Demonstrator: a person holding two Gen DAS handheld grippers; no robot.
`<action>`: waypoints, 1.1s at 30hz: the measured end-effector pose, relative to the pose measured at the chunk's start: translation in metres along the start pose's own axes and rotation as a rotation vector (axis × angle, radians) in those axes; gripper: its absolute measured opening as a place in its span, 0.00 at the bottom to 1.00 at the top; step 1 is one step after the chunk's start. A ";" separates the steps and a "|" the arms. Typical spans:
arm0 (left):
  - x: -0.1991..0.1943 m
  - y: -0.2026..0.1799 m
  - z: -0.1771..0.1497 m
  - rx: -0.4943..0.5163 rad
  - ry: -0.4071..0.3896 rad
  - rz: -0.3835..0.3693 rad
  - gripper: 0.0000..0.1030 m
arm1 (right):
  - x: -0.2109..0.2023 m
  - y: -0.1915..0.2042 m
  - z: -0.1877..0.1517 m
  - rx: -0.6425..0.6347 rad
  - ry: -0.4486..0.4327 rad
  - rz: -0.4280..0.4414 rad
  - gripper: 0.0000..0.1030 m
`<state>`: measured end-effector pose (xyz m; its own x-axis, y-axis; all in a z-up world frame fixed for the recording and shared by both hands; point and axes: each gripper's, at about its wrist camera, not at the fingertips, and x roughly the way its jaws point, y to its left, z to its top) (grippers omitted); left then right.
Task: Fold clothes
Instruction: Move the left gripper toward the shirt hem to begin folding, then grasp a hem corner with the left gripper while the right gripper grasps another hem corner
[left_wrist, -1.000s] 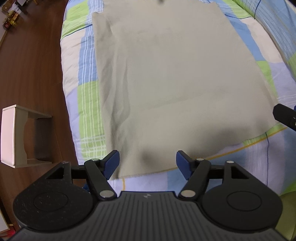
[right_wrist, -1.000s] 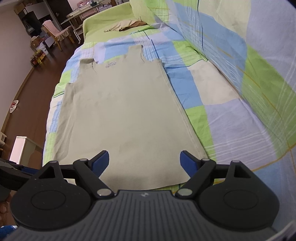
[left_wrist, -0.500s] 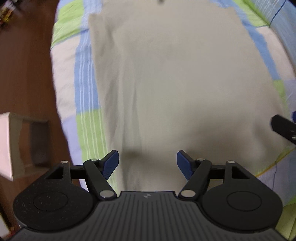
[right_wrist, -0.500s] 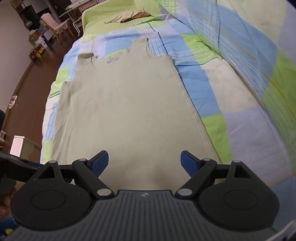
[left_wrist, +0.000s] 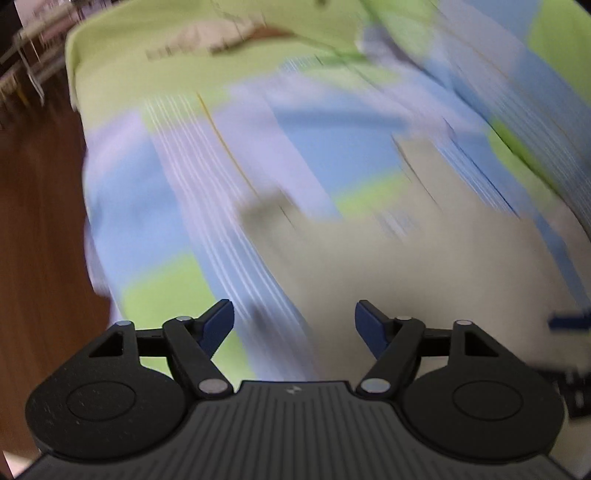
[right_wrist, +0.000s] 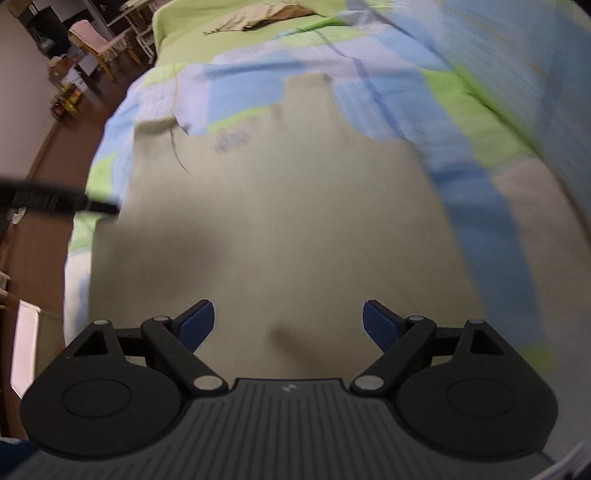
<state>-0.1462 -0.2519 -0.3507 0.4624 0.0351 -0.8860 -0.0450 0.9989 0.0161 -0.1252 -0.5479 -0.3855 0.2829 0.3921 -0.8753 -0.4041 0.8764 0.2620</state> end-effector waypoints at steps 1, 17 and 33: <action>0.007 0.010 0.012 0.008 -0.021 0.010 0.72 | 0.009 0.007 0.008 -0.005 0.002 0.007 0.83; 0.070 0.029 0.039 0.096 0.059 -0.206 0.41 | 0.065 0.013 0.093 -0.079 0.016 0.008 0.85; 0.071 0.021 0.021 0.134 0.064 -0.154 0.00 | 0.109 -0.010 0.214 -0.720 -0.040 0.046 0.26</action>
<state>-0.0959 -0.2280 -0.4038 0.3971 -0.1158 -0.9104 0.1414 0.9879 -0.0639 0.0958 -0.4546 -0.3965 0.2773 0.4463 -0.8508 -0.8856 0.4622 -0.0462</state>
